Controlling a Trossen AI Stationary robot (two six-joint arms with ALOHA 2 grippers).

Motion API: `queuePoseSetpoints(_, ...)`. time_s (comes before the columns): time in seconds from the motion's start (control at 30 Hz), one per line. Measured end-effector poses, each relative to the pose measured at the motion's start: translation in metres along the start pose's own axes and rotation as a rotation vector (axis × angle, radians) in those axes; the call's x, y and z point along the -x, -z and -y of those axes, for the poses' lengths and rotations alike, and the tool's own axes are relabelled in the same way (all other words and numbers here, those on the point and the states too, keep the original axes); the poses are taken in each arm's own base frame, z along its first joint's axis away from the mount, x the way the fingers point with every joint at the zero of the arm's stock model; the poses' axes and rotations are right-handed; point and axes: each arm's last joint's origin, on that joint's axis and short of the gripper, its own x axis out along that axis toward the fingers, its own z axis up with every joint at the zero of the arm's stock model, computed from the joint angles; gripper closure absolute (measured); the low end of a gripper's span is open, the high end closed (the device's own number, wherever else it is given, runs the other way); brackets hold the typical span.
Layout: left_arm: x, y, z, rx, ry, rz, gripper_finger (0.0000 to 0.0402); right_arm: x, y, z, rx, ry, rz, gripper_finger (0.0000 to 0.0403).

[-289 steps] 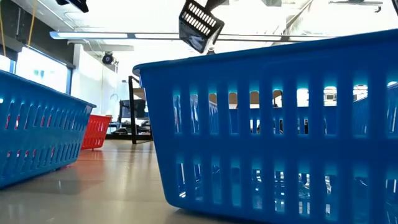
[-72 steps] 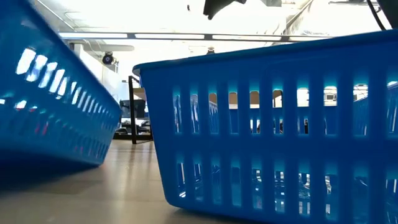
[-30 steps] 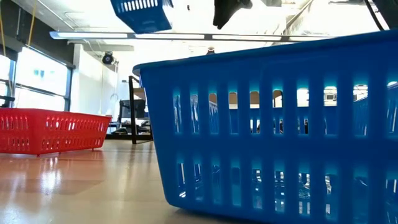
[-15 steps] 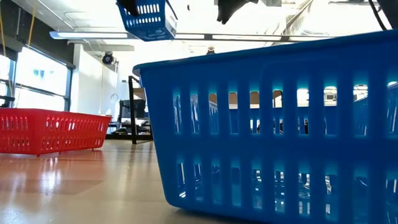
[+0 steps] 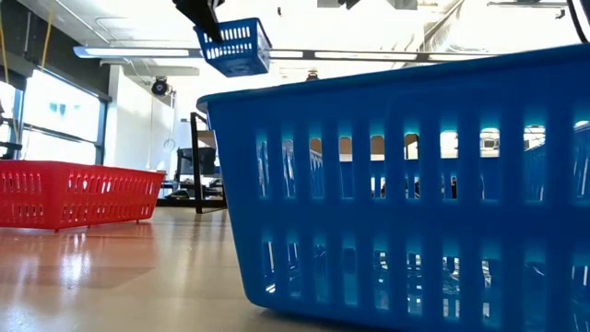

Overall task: Stack baskets on shelf by color
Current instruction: Stack the left blue bin on top of the other blue bin on the shelf

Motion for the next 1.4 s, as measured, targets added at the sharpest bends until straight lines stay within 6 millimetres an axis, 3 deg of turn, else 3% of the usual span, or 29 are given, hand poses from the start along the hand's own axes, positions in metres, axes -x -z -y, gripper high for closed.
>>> queuePoseSetpoints(0.4,-0.025,0.019,-0.044,0.08,0.066,-0.049,0.0401,0.0,0.001,0.0,0.003,0.001,-0.007,0.0324)
queuePoseSetpoints(1.07,-0.073,0.019,-0.058,0.09,0.105,-0.168,0.0401,-0.001,0.0,0.001,-0.021,0.006,-0.007,0.0324)
queuePoseSetpoints(1.4,-0.079,0.02,-0.062,0.108,0.101,-0.173,0.0397,-0.001,0.001,0.0,-0.032,-0.04,-0.032,0.0324)
